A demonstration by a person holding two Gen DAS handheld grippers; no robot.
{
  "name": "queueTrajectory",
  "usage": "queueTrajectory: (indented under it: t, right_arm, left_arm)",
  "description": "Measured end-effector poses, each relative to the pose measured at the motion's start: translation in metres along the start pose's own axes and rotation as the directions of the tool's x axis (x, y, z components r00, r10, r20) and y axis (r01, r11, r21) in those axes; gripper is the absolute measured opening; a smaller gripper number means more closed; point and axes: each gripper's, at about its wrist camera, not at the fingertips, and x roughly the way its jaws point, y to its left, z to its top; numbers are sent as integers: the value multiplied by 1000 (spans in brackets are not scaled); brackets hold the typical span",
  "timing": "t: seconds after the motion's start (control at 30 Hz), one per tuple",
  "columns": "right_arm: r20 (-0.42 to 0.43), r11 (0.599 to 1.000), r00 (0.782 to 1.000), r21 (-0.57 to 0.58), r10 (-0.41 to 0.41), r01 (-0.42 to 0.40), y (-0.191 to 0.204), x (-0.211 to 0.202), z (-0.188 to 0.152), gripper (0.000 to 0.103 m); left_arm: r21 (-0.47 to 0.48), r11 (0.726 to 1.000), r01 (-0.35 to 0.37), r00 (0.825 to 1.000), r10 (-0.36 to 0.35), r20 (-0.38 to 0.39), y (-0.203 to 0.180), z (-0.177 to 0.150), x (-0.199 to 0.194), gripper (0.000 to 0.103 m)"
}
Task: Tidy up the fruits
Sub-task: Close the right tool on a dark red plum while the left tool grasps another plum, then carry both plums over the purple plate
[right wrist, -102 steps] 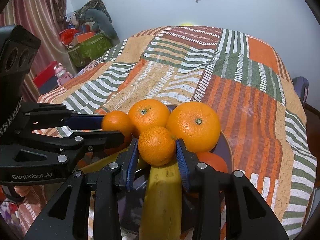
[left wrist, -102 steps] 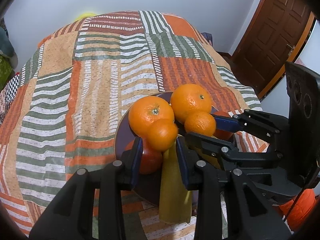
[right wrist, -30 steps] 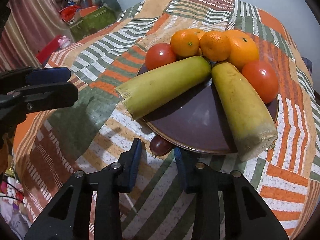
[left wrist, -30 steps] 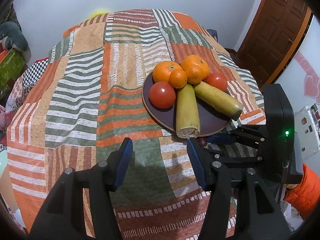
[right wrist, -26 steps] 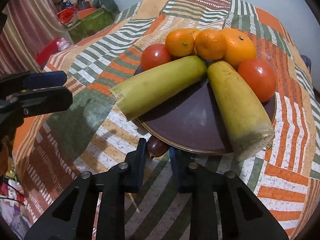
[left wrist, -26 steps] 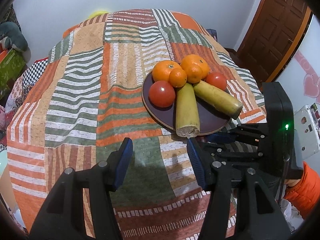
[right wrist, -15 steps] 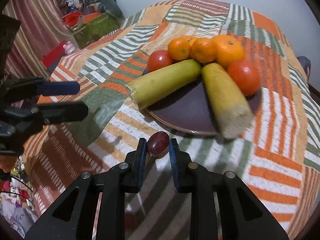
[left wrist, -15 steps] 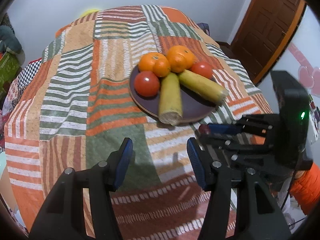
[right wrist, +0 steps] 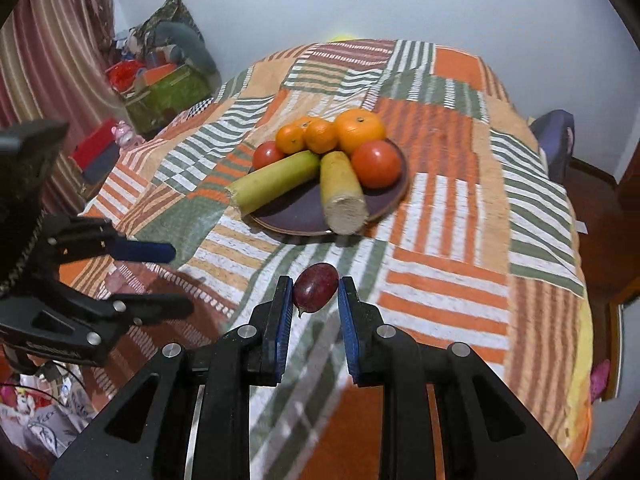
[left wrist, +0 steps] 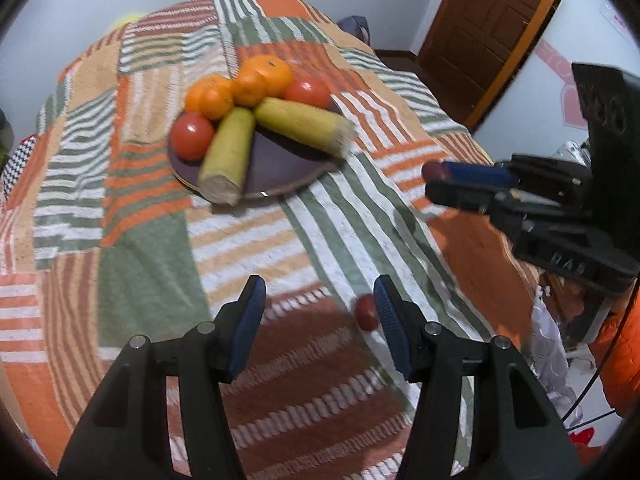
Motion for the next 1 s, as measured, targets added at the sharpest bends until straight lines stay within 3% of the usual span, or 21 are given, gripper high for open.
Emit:
queueTrajectory:
  t: [0.13, 0.33, 0.5, 1.0]
  right_arm:
    - [10, 1000, 1000, 11, -9, 9, -3, -8, -5, 21]
    - [21, 999, 1000, 32, -10, 10, -9, -13, -10, 21]
    - [15, 999, 1000, 32, -11, 10, -10, -11, -10, 21]
    - [1, 999, 1000, 26, 31, -31, -6, 3, -9, 21]
  left_arm:
    - [29, 999, 17, 999, -16, -44, -15, -7, 10, 55]
    - [82, 996, 31, 994, -23, -105, -31, -13, 32, 42]
    - [77, 996, 36, 992, -27, -124, -31, -15, 43, 19]
    - [23, 999, -26, 999, 26, -20, -12, 8, 22, 19]
